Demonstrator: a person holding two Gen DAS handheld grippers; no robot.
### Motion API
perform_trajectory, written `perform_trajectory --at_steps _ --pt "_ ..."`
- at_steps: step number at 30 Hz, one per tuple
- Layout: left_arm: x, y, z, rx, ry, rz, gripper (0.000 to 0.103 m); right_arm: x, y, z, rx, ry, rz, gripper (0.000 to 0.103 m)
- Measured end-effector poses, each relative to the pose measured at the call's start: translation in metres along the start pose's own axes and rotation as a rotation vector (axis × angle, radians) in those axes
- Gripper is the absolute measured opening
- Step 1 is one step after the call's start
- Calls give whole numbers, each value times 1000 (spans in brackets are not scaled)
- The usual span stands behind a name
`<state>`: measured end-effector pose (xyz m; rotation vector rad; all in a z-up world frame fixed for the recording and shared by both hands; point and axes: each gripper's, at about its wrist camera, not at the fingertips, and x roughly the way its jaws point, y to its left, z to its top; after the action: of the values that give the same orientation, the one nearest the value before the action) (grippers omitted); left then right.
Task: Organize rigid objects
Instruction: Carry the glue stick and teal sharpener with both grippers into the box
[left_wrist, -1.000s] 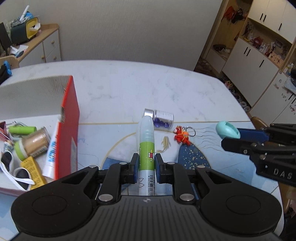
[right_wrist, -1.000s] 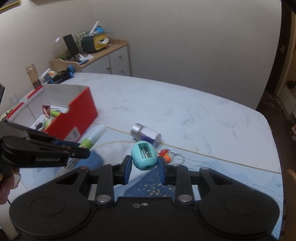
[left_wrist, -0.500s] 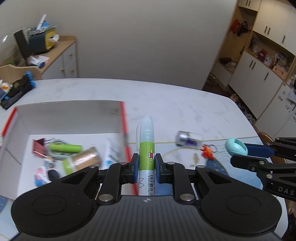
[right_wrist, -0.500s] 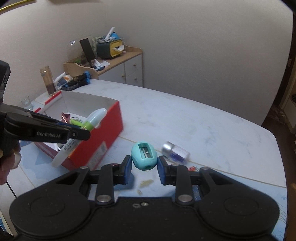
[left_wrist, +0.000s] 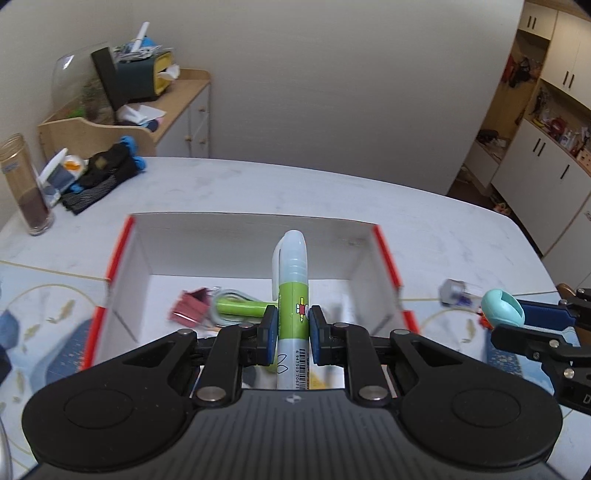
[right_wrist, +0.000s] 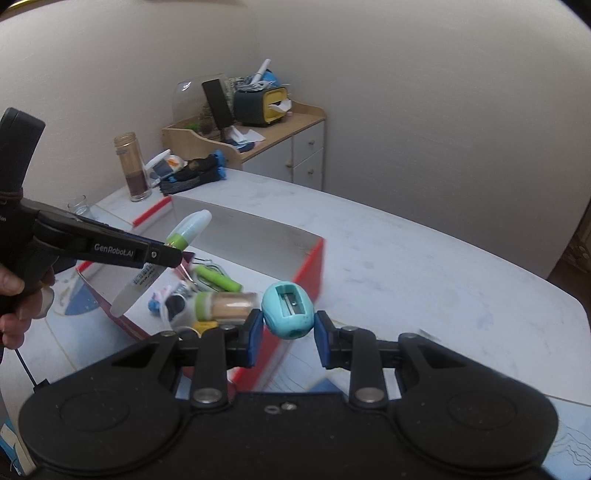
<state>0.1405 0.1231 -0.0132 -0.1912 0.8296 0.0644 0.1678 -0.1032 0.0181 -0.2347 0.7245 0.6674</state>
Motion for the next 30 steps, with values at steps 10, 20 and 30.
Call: perform_trajectory --at_steps 10,20,30 --pt "33 52 13 -16 35 37 17 46 36 19 -10 37 -11 29" --pt "80 78 15 23 126 115 17 98 53 21 -18 111 -48 29" --pt "101 75 5 114 185 168 17 131 69 12 -42 190 -45 29"
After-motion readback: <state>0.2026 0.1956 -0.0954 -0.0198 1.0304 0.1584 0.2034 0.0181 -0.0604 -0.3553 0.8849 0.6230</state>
